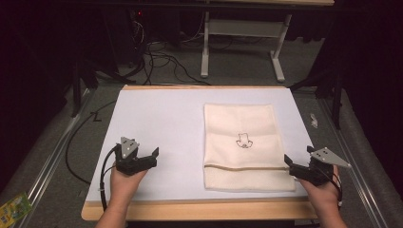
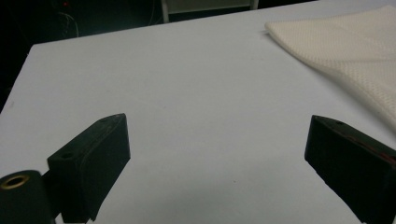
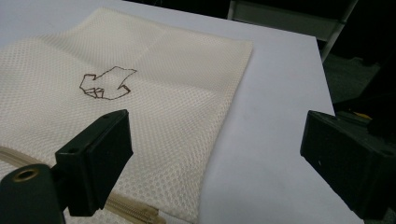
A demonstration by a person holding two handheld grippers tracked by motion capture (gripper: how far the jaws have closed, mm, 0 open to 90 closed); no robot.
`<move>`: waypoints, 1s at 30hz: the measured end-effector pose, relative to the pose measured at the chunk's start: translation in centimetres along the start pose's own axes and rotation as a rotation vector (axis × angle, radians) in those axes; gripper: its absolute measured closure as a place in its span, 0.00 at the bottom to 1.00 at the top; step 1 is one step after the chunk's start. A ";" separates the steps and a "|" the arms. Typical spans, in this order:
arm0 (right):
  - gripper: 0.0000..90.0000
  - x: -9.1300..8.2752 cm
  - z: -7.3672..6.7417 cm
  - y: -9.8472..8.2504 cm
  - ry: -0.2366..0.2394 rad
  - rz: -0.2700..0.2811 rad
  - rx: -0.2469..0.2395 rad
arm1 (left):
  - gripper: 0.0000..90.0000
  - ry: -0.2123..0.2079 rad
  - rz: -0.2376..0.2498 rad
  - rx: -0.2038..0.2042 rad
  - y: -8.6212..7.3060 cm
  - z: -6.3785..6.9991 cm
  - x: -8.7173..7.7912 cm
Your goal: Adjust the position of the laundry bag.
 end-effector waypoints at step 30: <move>0.11 -0.5 0.4 0.4 0.026 0.039 0.001 | 0.32 -0.296 -0.046 0.065 1.1 11.6 3.6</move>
Point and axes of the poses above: each handheld gripper's, and its own axes: x roughly forward along the jaws, y roughly out of its top, z roughly to its right, the point moved 9 cm from there along x, roughly forward along the jaws, and after that the axes turned 2 degrees about x, right-handed, at the moved point
